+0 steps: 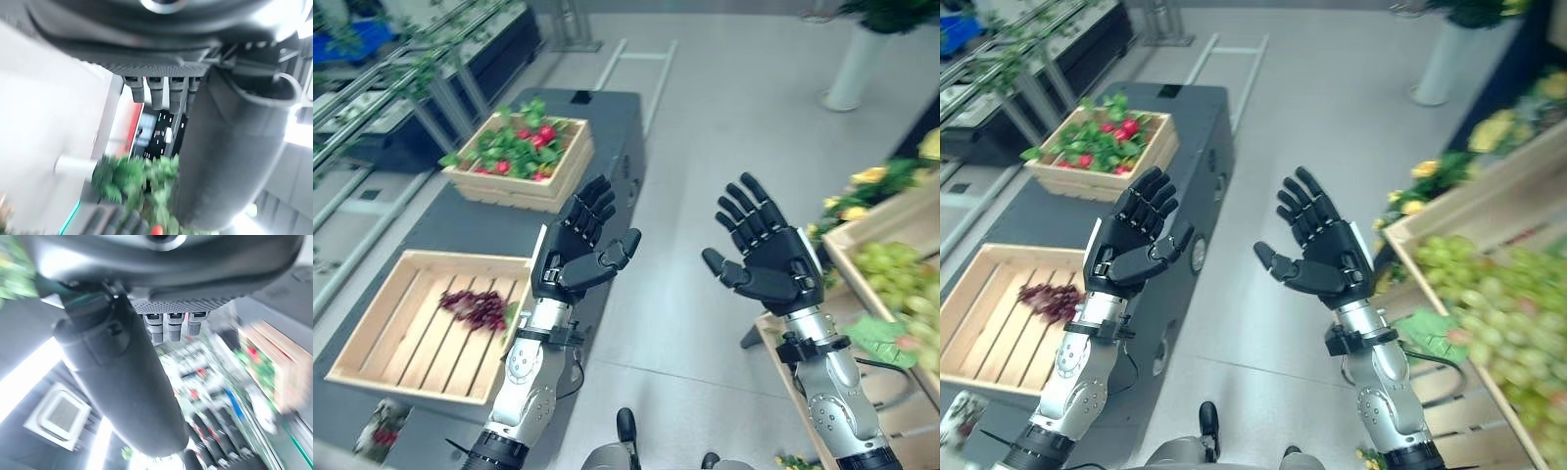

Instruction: Pick up the fruits from the basket on one side to the basket on the other side

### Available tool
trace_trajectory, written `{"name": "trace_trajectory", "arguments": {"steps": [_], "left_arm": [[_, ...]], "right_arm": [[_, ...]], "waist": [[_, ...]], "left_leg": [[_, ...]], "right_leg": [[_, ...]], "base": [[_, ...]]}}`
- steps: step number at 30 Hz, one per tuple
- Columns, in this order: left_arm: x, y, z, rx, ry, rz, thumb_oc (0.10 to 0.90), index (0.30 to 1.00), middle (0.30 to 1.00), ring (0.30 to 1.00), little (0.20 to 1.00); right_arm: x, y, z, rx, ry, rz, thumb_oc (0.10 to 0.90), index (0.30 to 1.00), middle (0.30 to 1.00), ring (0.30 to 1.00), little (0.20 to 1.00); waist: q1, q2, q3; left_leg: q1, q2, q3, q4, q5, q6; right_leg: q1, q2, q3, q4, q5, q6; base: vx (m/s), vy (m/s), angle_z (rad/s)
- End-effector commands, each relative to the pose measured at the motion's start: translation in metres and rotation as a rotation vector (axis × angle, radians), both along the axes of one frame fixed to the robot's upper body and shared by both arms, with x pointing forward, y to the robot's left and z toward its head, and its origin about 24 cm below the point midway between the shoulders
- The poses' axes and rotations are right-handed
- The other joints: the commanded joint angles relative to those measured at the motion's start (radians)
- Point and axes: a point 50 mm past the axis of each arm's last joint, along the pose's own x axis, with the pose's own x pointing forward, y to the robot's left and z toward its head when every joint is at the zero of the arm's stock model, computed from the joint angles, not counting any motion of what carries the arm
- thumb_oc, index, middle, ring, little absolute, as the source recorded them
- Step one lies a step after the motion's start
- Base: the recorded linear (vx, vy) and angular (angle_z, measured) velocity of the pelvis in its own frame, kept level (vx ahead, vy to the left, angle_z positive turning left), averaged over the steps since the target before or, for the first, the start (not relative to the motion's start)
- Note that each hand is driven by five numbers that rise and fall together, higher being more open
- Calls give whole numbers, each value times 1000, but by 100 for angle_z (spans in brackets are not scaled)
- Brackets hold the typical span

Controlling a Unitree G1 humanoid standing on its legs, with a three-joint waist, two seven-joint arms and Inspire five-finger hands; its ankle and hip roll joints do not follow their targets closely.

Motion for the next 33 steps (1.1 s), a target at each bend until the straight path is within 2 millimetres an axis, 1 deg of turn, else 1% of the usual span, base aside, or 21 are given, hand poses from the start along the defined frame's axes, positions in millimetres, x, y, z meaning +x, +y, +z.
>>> {"name": "trace_trajectory", "arguments": {"steps": [1, 2, 5, 9, 12, 13, 14, 15, 16, 17, 18, 19, 20, 21, 23, 24, 26, 27, 28, 29, 33], "left_arm": [[-5, 7, 42, 37, -280, 35, 800, 900, 900, 900, 900], [-5, 8, 42, 40, -272, 41, 800, 900, 900, 900, 900], [-7, 13, 43, 46, -277, 56, 800, 900, 900, 900, 900], [-6, 15, 45, 45, -274, 56, 800, 900, 900, 900, 900], [-4, 12, 46, 38, -262, 30, 800, 900, 900, 900, 900], [-4, 11, 46, 41, -262, 22, 800, 900, 900, 900, 900], [-3, 10, 47, 37, -262, 10, 800, 900, 900, 900, 900], [-3, 9, 47, 37, -264, 6, 800, 900, 900, 900, 900], [-2, 8, 48, 42, -266, -3, 800, 900, 900, 900, 900], [-1, 7, 49, 43, -264, -18, 800, 900, 900, 900, 900], [-1, 8, 50, 45, -263, -24, 800, 900, 900, 900, 900], [-1, 8, 50, 47, -261, -28, 800, 900, 900, 900, 900], [-1, 8, 50, 42, -256, -31, 800, 900, 900, 900, 900], [-1, 8, 50, 41, -255, -31, 800, 900, 900, 900, 900], [0, 6, 49, 44, -252, -28, 800, 900, 900, 900, 900], [0, 3, 48, 47, -251, -35, 800, 900, 900, 900, 900], [1, -1, 46, 47, -244, -44, 800, 900, 900, 900, 900], [-1, -1, 44, 43, -235, -50, 800, 900, 900, 900, 900], [-1, -1, 43, 41, -231, -47, 800, 900, 900, 900, 900], [-3, 1, 41, 39, -228, -48, 800, 900, 900, 900, 900], [-11, 10, 37, 52, -226, -70, 800, 900, 900, 900, 900]], "right_arm": [[7, 9, 29, 151, -148, 42, 800, 900, 900, 900, 900], [7, 14, 22, 171, -96, 68, 800, 900, 900, 900, 900], [5, 19, 17, 158, -82, 115, 800, 900, 900, 900, 900], [6, 20, 16, 163, -79, 155, 800, 900, 900, 900, 900], [10, 22, 16, 166, -66, 168, 800, 900, 900, 900, 900], [10, 23, 16, 165, -66, 176, 800, 900, 900, 900, 900], [10, 26, 16, 162, -71, 195, 800, 900, 900, 900, 900], [9, 28, 16, 158, -75, 203, 800, 900, 900, 900, 900], [7, 31, 17, 147, -81, 232, 800, 900, 900, 900, 900], [4, 31, 18, 137, -87, 247, 800, 900, 900, 900, 900], [3, 30, 17, 133, -88, 255, 800, 900, 900, 900, 900], [3, 30, 18, 130, -91, 263, 800, 900, 900, 900, 900], [0, 27, 18, 130, -97, 279, 800, 900, 900, 900, 900], [0, 26, 18, 132, -99, 282, 800, 900, 900, 900, 900], [1, 25, 18, 149, -104, 288, 800, 900, 900, 900, 900], [4, 26, 17, 148, -111, 284, 800, 900, 900, 900, 900], [5, 27, 18, 135, -118, 281, 800, 900, 900, 900, 900], [5, 27, 18, 123, -114, 263, 800, 900, 900, 900, 900], [5, 27, 17, 123, -111, 264, 800, 900, 900, 900, 900], [4, 26, 17, 129, -107, 261, 800, 900, 900, 900, 900], [-5, 16, 11, 146, -101, 235, 800, 900, 900, 900, 900]], "waist": [[27, -73, -95], [40, -72, -103], [55, -72, -104], [70, -73, -99], [88, -72, -91], [91, -71, -87], [93, -68, -74], [93, -67, -70], [92, -66, -59], [85, -65, -48], [81, -66, -46], [79, -65, -48], [70, -70, -48], [67, -70, -48], [63, -76, -46], [60, -82, -45], [52, -90, -48], [45, -95, -50], [43, -96, -50], [36, -100, -50], [6, -107, -44]], "left_leg": [[58, -5, -46, -26, -75, -54], [67, -24, -69, -28, -88, -44], [80, -43, -93, -28, -100, -23], [89, -57, -112, -28, -107, -5], [92, -76, -129, -28, -104, 15], [92, -83, -137, -28, -103, 24], [95, -94, -148, -27, -99, 37], [95, -97, -152, -26, -98, 40], [94, -106, -165, -22, -97, 47], [97, -119, -187, -18, -99, 56], [98, -123, -198, -16, -98, 57], [97, -124, -206, -16, -97, 58], [98, -131, -228, -14, -95, 57], [99, -131, -235, -14, -94, 56], [104, -137, -251, -13, -107, 55], [109, -142, -262, -15, -121, 55], [110, -154, -282, -17, -139, 59], [114, -158, -294, -14, -155, 63], [115, -158, -296, -12, -161, 64], [116, -161, -303, -5, -171, 66], [122, -147, -323, 23, -199, 69]], "right_leg": [[-56, 26, 22, -132, 184, -34], [-59, 8, 9, -117, 186, -23], [-69, -15, 0, -79, 183, -9], [-76, -36, -8, -35, 175, 4], [-98, -62, -5, 52, 175, 13], [-115, -75, -2, 106, 190, 14], [-155, -91, 17, 215, 216, 16], [-167, -92, 26, 247, 219, 15], [-200, -92, 47, 319, 233, 14], [-234, -78, 87, 388, 243, 13], [-240, -68, 100, 390, 242, 11], [-245, -57, 110, 381, 244, 8], [-242, -34, 133, 313, 238, 3], [-237, -28, 133, 292, 236, 1], [-236, -22, 151, 154, 252, 5], [-235, -16, 174, 60, 270, 13], [-250, -10, 228, -22, 319, 30], [-261, -8, 273, -68, 358, 41], [-263, -7, 285, -78, 368, 43], [-273, -3, 322, -94, 389, 47], [-295, 35, 416, -88, 390, 47]], "base": [[94, 254, 40], [89, 233, 20], [91, 229, 21], [78, 225, 18], [61, 242, 16], [34, 227, 26], [30, 230, 26], [21, 236, 30], [25, 173, 30], [40, 148, 40], [49, 74, 45], [78, -3, 55], [79, -21, 60], [103, -56, 57], [106, -113, 75], [122, -171, 77], [142, -197, 64], [157, -199, 73], [183, -236, 60], [170, -221, 70], [201, -309, 81]]}}
